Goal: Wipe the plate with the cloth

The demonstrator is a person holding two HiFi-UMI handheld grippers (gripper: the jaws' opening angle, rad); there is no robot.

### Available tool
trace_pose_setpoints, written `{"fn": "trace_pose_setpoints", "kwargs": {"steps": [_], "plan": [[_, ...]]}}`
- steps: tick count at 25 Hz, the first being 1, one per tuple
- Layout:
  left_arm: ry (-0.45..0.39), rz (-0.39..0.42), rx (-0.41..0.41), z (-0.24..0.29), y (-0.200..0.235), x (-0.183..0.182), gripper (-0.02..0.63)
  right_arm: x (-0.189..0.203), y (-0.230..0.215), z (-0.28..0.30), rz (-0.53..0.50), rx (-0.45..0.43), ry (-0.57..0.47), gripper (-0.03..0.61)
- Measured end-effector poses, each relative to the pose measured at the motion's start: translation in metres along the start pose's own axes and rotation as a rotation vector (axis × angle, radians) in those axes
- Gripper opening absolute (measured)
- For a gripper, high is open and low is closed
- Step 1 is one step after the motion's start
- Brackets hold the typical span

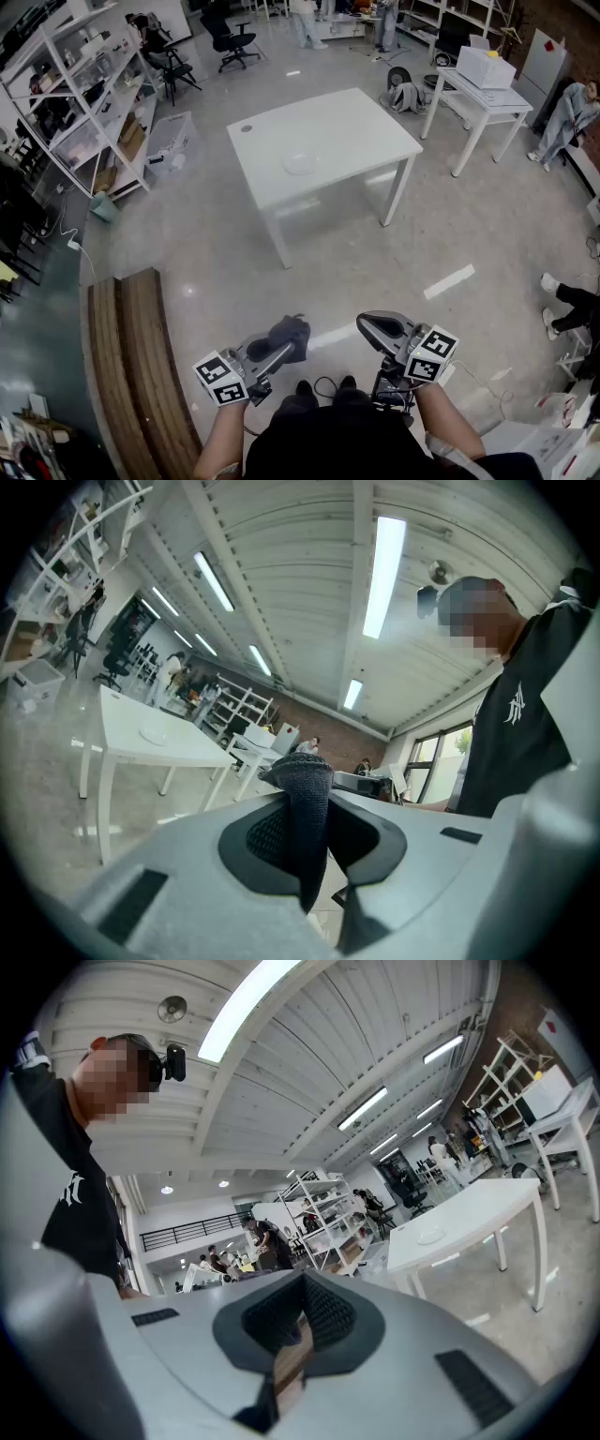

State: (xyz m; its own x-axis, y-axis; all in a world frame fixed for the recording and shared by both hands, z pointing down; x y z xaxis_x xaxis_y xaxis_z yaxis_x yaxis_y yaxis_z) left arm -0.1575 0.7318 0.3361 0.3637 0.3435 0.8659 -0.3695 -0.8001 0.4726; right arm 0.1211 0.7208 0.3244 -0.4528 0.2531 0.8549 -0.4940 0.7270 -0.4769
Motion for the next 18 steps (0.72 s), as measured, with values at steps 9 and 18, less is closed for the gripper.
{"fn": "trace_pose_setpoints", "kwargs": {"steps": [9, 18], "plan": [[-0.001, 0.002, -0.033, 0.006, -0.004, -0.001, 0.054, -0.011, -0.004, -0.003, -0.023, -0.032, -0.001, 0.004], [-0.024, 0.046, -0.111, 0.028, -0.001, 0.004, 0.054, -0.023, -0.039, -0.022, -0.002, -0.09, -0.013, 0.006]]}}
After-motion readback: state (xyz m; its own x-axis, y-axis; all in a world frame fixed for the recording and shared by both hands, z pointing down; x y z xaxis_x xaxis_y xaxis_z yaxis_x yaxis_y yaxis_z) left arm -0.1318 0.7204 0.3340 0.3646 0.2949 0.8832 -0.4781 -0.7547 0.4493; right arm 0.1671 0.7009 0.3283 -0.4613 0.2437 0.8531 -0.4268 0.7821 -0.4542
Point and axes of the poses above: the fingertips, and each gripper's own axes: z forward along the fingers, y to its left, x out of its underside, the point moved 8 cm from there along -z, backward along the fingers, and after that the axes turned 14 degrees about -y, right-handed, at the moved point
